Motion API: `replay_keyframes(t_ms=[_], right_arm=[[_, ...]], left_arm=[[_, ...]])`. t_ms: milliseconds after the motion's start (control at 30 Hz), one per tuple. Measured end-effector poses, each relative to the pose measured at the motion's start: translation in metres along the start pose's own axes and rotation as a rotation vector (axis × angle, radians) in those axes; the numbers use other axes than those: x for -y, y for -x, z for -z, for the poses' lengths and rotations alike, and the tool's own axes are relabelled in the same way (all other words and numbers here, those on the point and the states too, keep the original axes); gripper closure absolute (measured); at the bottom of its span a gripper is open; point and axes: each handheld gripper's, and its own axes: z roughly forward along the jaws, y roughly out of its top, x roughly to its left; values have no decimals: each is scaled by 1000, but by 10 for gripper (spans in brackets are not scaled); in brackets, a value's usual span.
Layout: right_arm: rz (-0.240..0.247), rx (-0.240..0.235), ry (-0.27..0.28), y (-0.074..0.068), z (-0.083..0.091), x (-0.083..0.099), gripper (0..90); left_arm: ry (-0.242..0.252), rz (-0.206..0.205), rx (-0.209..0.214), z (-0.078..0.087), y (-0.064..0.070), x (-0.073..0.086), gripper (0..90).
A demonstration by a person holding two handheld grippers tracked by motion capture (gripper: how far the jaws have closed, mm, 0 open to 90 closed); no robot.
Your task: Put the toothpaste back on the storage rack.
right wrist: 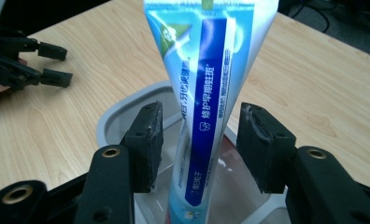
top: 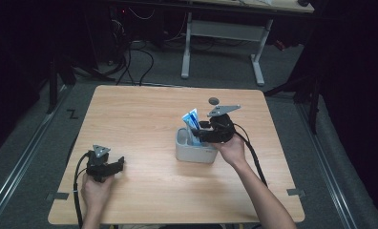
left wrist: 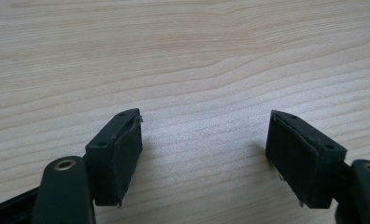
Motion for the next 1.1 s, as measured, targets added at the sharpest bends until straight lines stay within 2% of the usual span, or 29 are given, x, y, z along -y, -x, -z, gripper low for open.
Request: replay_keyframes(t_ms=[267, 1100], right_arm=[[-5, 4, 44, 0, 18, 0, 503], [-26, 42, 113, 6, 51, 3, 504]], left_arm=[[0, 0, 0, 0, 0, 0, 276], [0, -1, 0, 0, 0, 0, 276]])
